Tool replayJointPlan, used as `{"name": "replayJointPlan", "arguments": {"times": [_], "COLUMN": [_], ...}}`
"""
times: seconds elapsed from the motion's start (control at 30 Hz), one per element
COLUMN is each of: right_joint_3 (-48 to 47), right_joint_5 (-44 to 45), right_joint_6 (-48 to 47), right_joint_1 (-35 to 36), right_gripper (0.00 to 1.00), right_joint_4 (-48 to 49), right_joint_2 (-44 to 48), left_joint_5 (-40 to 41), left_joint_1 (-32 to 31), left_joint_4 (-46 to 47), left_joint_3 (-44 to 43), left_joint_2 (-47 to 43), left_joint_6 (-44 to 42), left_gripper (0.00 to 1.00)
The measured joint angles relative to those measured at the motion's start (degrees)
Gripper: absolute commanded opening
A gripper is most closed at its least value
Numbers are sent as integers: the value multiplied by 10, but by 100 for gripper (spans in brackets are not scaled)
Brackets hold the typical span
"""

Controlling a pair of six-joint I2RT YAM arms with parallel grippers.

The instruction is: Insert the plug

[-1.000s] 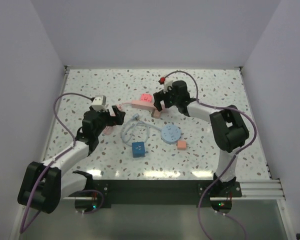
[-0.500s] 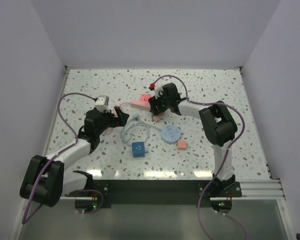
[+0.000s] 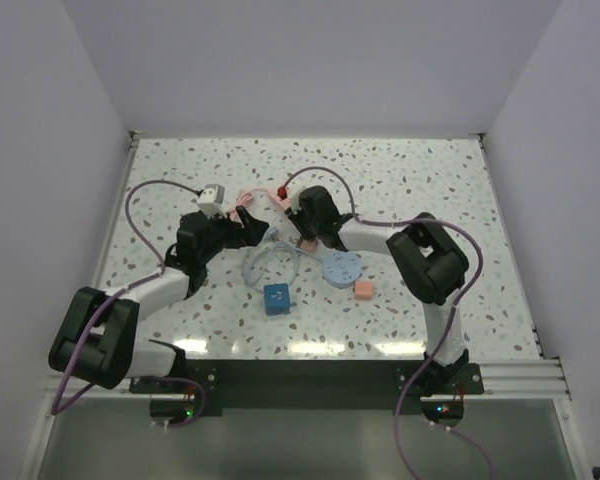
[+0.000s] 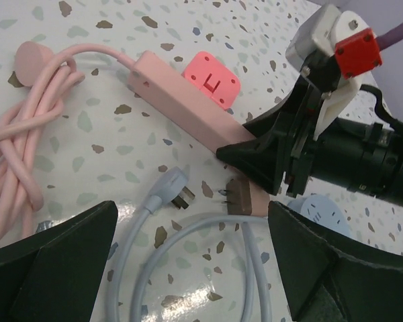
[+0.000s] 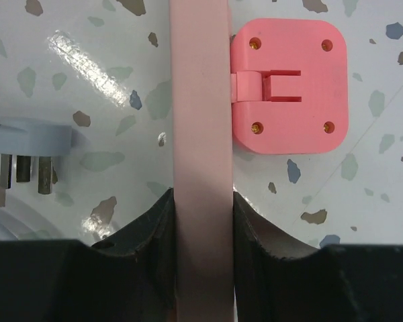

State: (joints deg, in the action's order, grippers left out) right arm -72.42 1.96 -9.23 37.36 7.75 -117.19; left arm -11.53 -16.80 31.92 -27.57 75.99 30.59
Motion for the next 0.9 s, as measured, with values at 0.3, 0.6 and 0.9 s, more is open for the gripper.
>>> {"name": "replayJointPlan", "arguments": {"times": [0.3, 0.6, 0.9], "right_joint_3": [10, 37, 102], "right_joint_5": [287, 397, 479], "right_joint_6": [-49, -59, -155], "right_joint_1": [101, 114, 178], "right_gripper": [0, 0, 0], "right_joint_4": [10, 36, 130], "right_joint_2": [5, 26, 56], "left_joint_5": [0, -7, -22], "left_joint_1": [-3, -3, -3], "left_joint_4": [14, 29, 43], "left_joint_3": [-7, -39, -159], "left_joint_2": [17, 128, 292], "left_joint_6": [5, 8, 28], "left_gripper": [100, 100, 100]}}
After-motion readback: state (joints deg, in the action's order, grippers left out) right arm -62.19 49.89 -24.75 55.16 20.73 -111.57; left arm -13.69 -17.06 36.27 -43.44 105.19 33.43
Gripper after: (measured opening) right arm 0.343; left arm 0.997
